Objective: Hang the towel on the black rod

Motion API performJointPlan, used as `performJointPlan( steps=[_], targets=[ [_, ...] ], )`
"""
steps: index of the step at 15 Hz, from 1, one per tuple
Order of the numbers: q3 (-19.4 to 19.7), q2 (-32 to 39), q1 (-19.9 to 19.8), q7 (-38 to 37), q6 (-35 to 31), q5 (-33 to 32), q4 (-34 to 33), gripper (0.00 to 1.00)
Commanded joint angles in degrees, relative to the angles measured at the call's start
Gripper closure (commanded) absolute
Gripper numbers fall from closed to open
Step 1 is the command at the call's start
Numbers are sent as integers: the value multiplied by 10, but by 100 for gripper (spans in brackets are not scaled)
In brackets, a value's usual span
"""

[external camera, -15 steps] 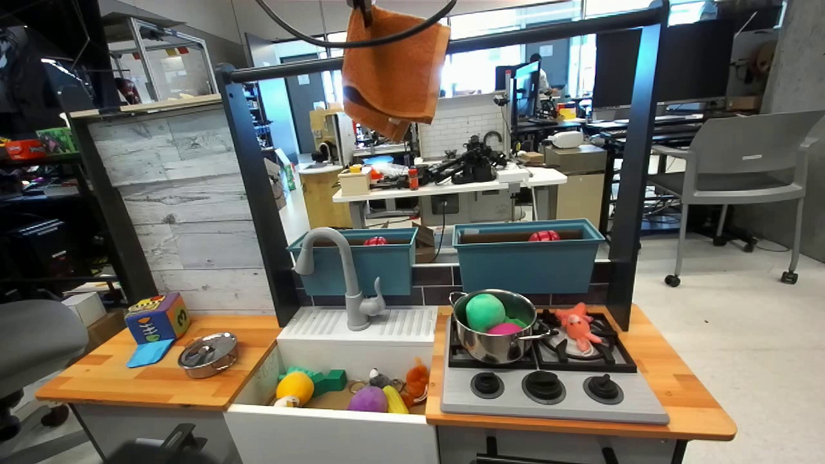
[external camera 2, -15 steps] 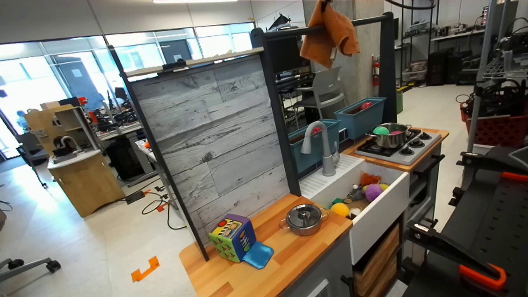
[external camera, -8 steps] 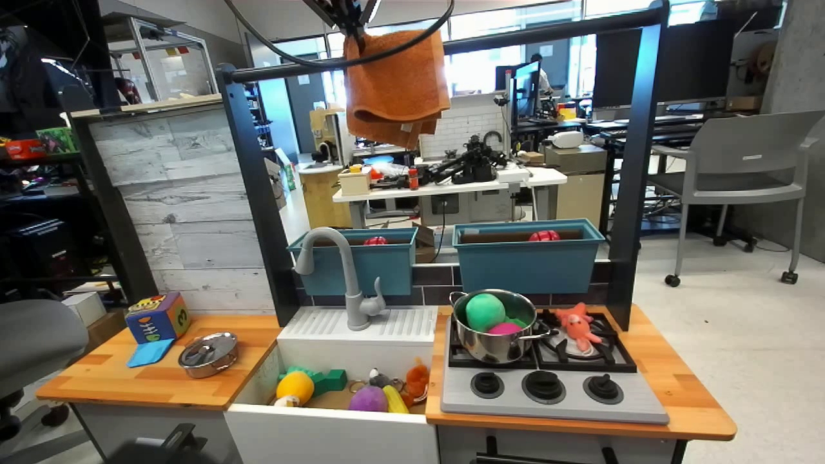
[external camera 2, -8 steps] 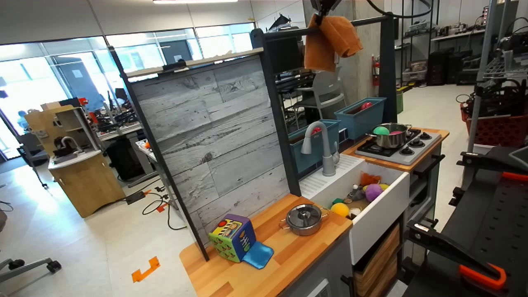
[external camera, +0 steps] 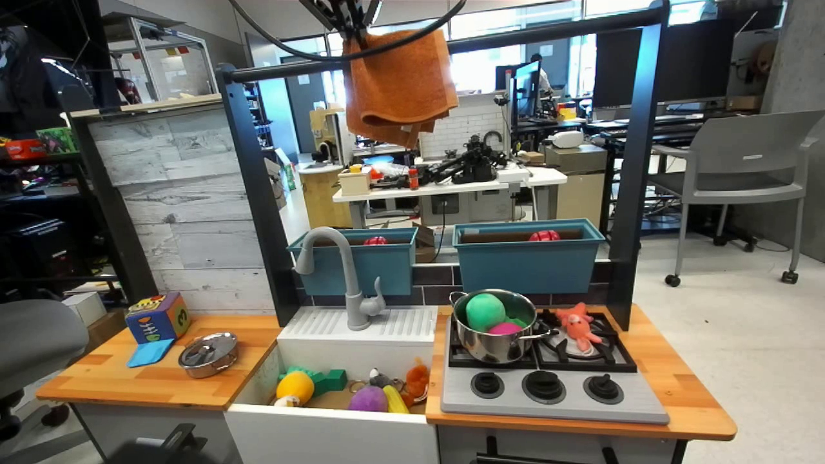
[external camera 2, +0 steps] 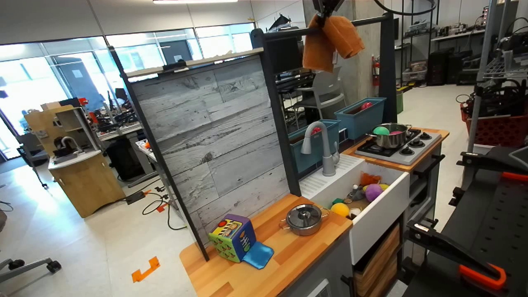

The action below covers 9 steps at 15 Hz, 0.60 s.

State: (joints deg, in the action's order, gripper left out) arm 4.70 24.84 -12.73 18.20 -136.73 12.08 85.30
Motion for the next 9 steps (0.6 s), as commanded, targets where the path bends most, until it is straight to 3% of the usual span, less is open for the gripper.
performJointPlan(
  steps=[1,8,9],
  targets=[
    [-9,-19,-12,20,12,-12,40,55],
    [-8,-19,-12,27,9,-15,69,4],
    [-8,-19,-12,27,9,-15,70,1]
  ],
)
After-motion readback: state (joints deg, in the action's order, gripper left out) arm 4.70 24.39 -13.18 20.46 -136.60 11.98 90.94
